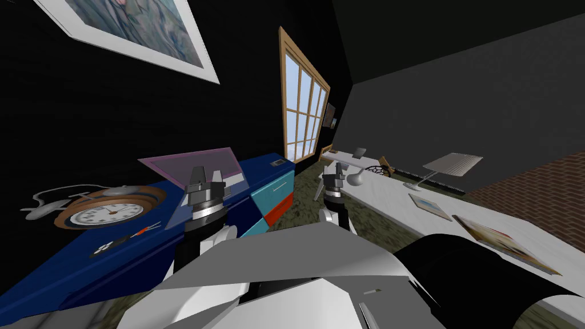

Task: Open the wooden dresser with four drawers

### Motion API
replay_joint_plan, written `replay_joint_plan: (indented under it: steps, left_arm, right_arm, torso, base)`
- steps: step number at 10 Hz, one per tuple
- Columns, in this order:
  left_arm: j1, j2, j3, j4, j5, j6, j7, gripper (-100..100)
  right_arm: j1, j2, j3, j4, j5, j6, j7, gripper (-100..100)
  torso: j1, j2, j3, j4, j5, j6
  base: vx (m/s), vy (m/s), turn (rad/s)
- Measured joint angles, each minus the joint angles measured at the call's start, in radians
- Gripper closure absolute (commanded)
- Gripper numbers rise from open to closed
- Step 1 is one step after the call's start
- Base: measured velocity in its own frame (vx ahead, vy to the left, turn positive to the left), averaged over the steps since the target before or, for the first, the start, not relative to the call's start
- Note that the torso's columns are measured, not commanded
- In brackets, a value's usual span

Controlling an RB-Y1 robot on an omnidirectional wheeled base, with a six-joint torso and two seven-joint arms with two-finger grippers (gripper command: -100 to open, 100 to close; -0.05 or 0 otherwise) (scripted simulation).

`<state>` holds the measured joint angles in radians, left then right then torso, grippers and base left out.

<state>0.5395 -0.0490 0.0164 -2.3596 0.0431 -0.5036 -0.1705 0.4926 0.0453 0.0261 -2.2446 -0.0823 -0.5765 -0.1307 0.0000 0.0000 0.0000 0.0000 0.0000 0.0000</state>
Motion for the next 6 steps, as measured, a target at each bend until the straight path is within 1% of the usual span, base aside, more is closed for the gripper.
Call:
replay_joint_plan:
  steps: [1,2,6]
  left_arm:
    - [0.0,0.0,0.0,0.0,0.0,0.0,0.0,0]
    - [0.0,0.0,0.0,0.0,0.0,0.0,0.0,0]
    - [0.0,0.0,0.0,0.0,0.0,0.0,0.0,0]
  right_arm:
    - [0.0,0.0,0.0,0.0,0.0,0.0,0.0,0]
    - [0.0,0.0,0.0,0.0,0.0,0.0,0.0,0]
    - [0.0,0.0,0.0,0.0,0.0,0.0,0.0,0]
  torso:
    - [0.0,0.04,-0.082,0.041,0.0,0.0]
    - [0.0,0.104,-0.209,0.105,0.0,0.0]
    - [0.0,0.396,-0.792,0.396,0.0,0.0]
  base:
    - [0.0,0.0,0.0]
    - [0.0,0.0,0.0]
    - [0.0,0.0,0.0]
